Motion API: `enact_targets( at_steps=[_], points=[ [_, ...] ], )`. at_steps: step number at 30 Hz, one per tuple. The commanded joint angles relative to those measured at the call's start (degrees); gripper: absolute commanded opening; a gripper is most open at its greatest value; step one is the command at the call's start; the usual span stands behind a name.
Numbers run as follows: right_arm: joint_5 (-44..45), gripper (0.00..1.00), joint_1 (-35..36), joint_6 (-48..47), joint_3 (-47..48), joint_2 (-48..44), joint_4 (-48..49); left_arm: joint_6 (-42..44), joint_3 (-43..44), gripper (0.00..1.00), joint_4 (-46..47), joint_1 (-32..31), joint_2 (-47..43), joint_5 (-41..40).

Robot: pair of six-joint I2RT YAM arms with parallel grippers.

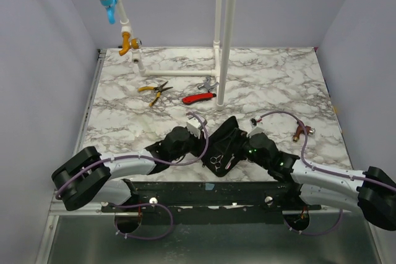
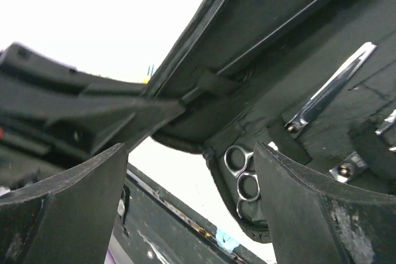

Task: Sort the hair-cutting tools
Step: Close the hairdressing tool bag at the center of the board.

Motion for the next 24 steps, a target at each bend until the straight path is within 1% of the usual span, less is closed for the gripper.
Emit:
enact_targets(
  at_steps=[1,5,9,14,16,18,20,23,24],
  points=[
    [4.55,0.88,-2.53,8.38,3.27,-0.58,-5.22,10.23,1.68,0.06,-3.47,-4.34,-2.32,-7.77],
    [3.03,0.88,-6.38,10.68,4.4,1.5,-5.94,13.14,2.41,0.08,-3.77,-7.56,-2.09,-10.35],
    [-0.96,0.88,-11.38,11.29,4.47,4.83,-5.04,15.54,3.23,0.1,-2.9,-11.13,-0.72,-11.83],
    [-4.96,0.82,-14.05,8.78,5.0,9.07,-5.4,17.37,5.46,0.13,-2.19,-15.07,2.05,-13.8],
    [-5.39,0.78,-14.14,8.5,4.08,9.04,-5.52,17.46,6.64,0.22,-2.98,-16.26,2.8,-14.79],
    [-5.74,0.72,-14.14,8.58,2.47,7.83,-5.7,16.52,8.25,0.36,-5.86,-17.14,3.02,-17.06],
    [-5.79,0.66,-14.22,8.82,0.23,5.91,-5.77,14.65,8.81,0.48,-8.18,-17.26,2.37,-18.99],
    [-5.83,0.6,-14.23,9.18,-2.94,2.53,-6.14,12.1,7.53,0.65,-9.9,-17.25,-1.33,-21.42],
    [-5.96,0.58,-14.22,9.28,-3.79,1.69,-6.39,11.57,7.08,0.69,-10.65,-17.22,-3.03,-22.03]
  ],
)
